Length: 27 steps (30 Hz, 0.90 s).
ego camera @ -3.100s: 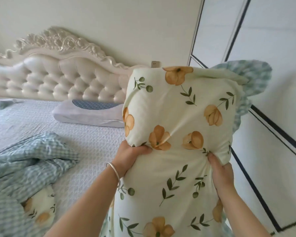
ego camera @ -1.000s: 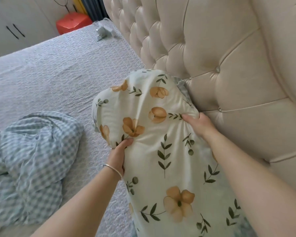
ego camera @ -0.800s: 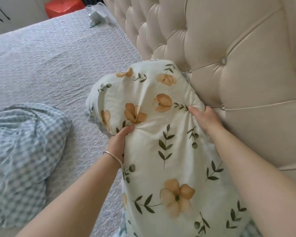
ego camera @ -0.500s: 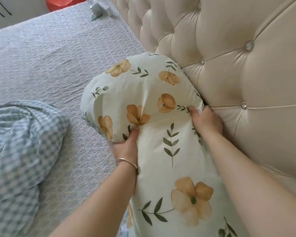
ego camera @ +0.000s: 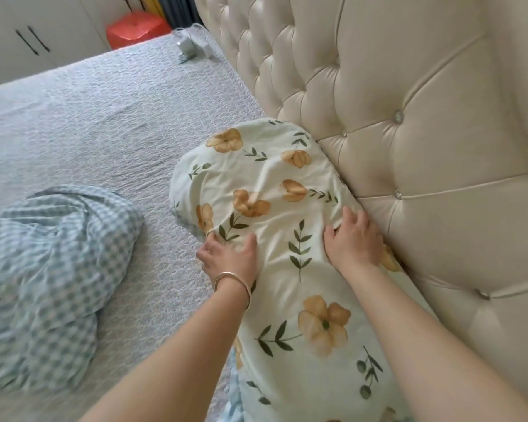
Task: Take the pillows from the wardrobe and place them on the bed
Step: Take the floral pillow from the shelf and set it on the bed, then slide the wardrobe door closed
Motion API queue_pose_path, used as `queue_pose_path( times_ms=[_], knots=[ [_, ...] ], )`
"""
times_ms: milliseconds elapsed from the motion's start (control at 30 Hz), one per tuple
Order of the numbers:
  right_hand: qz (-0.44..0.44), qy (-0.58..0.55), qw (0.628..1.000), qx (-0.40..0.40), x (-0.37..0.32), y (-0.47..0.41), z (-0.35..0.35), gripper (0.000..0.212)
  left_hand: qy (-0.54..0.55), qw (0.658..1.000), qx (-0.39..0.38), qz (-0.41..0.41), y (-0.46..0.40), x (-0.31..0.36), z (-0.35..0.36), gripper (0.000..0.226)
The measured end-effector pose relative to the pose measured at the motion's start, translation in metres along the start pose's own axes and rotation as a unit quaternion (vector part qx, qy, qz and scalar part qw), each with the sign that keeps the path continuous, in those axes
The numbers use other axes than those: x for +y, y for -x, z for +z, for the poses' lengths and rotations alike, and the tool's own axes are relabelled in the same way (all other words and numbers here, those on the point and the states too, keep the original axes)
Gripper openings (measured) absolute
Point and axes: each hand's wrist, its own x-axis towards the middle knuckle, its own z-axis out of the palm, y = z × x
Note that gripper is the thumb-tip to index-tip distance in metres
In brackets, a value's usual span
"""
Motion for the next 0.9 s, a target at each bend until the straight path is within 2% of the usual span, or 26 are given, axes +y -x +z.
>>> queue_pose_path(
  times_ms=[133,333,533,700,900],
  knots=[
    [-0.035,0.001,0.999,-0.035,-0.003,0.034,-0.03,0.041,-0.031,0.993,-0.059,0.094,0.03,0.001,-0.027,0.063],
    [-0.009,-0.093,0.996,-0.007,-0.011,0.148,-0.064,0.045,0.009,0.951,-0.149,0.271,0.087,-0.003,-0.086,0.025],
    [0.075,-0.089,0.993,0.022,-0.009,0.298,-0.088,0.042,0.008,0.898,-0.203,0.391,0.155,-0.028,-0.162,0.018],
    [0.143,-0.094,0.976,0.138,-0.014,0.444,-0.131,0.034,-0.058,0.798,-0.282,0.53,0.246,-0.063,-0.223,0.019],
    [0.239,-0.094,0.938,0.232,-0.01,0.598,-0.168,0.035,-0.042,0.706,-0.388,0.591,0.367,-0.112,-0.278,0.017]
  ],
)
